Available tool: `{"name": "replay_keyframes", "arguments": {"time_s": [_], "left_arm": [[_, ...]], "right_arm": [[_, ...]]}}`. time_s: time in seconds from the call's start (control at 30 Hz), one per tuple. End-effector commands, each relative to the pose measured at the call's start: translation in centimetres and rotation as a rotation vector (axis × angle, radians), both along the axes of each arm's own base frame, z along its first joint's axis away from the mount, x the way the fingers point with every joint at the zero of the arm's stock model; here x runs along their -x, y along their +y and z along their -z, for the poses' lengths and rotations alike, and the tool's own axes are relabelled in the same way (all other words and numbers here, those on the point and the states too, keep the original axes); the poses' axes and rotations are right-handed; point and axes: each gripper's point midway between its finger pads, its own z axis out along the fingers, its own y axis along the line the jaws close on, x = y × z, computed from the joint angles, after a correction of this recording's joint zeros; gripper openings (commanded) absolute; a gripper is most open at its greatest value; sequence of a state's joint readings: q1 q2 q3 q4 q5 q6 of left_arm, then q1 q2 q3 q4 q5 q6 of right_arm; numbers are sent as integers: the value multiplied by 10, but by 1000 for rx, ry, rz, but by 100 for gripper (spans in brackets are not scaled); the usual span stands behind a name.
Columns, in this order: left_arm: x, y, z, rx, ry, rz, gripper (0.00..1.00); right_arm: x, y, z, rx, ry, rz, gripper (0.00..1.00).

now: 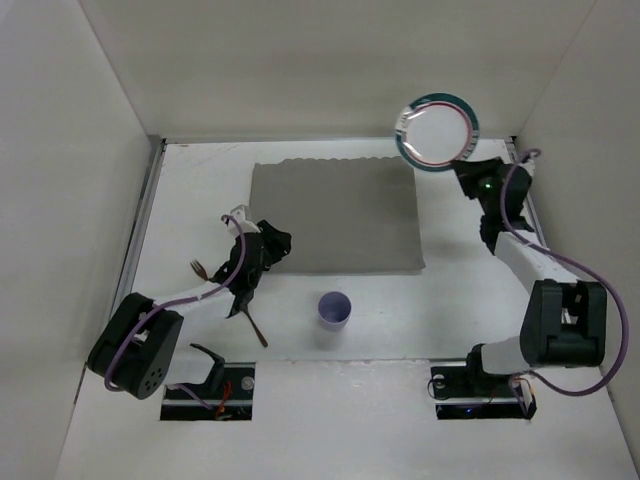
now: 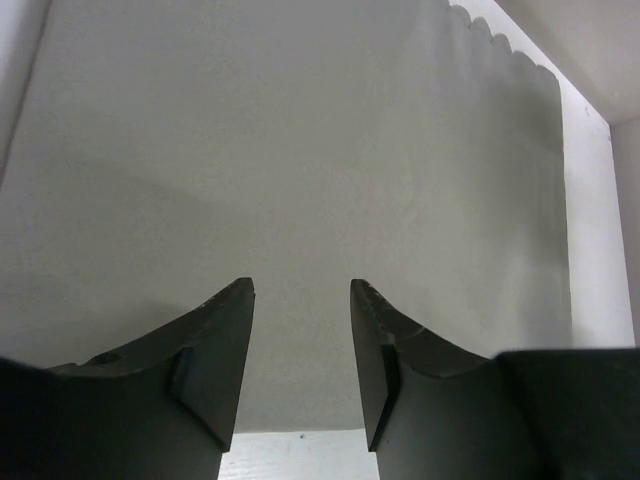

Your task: Set the dinner table for one person

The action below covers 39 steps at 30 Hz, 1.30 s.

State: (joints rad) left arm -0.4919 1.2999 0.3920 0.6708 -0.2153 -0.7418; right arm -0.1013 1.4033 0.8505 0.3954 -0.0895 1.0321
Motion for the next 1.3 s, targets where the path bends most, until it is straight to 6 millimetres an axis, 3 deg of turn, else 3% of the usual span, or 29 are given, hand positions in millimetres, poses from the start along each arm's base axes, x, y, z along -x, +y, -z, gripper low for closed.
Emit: {"name": "replay_keyframes", "arguments": {"time_s": [0.0,0.1,0.17,0.33,0.57,0.8,1.13,1.27], "left_arm": [[-7,9,-16,34,-57,-44,39],[-7,16,-13,34,-52,-65,38],[-6,18,-14,33,-61,-68,38],[-4,28,-17,22,-80,-97,39],[-4,25,-17,18,-79,-91,41],[-4,26,-17,12,-80,-94,41],[-4,22,-18,13,-80,-83,41],[-4,25,-17,9,-77,-91,41]], "right_arm": [[1,111,-15,-7,-66,-330,7],[5,182,5,-12,-24,-480,7],[5,214,16,-1,-9,-548,8],[3,254,56,-29,87,-649,8],[6,254,104,24,247,-617,9],[26,259,146,41,378,-648,10],[36,265,169,52,453,-714,17],[35,264,174,59,473,-710,33]]}}
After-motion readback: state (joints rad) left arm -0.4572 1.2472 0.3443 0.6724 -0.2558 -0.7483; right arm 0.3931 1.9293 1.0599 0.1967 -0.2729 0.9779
